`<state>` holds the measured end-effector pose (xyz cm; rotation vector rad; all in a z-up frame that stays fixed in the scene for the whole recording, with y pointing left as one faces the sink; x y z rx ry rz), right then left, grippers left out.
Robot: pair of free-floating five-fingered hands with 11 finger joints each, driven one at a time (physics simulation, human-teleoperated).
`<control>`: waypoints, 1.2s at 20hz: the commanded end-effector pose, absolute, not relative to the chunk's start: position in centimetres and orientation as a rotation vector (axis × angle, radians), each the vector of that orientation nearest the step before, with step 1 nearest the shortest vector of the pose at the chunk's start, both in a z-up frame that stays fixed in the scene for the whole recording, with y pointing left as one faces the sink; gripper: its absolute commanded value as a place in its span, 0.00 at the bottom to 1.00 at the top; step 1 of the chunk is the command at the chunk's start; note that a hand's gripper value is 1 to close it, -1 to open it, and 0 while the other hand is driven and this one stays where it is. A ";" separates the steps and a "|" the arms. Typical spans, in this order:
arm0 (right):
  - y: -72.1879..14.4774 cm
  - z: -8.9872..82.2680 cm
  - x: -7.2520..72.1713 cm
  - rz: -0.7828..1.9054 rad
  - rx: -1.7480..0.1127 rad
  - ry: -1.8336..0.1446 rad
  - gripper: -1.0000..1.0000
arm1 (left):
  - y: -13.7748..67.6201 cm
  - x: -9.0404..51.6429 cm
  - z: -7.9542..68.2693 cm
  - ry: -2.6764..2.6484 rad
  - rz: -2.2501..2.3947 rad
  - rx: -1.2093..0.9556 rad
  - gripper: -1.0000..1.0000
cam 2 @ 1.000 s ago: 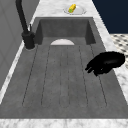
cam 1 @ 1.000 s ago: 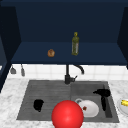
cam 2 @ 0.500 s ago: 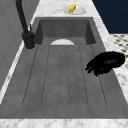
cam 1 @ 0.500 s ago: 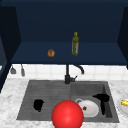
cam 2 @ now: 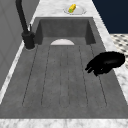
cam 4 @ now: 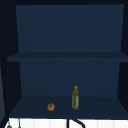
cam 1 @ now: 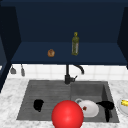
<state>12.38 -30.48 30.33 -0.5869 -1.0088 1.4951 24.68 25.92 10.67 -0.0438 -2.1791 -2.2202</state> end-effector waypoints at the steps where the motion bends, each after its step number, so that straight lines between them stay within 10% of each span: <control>1: -30.6 29.8 10.2 1.495 -0.589 -1.011 0.00 | 25.9 24.7 10.7 -2.179 -2.220 -0.044 0.50; 24: -30.8 22.8 6.2 1.384 -0.762 -0.860 0.00 | 25.9 24.7 10.7 -2.179 -2.220 -0.044 0.50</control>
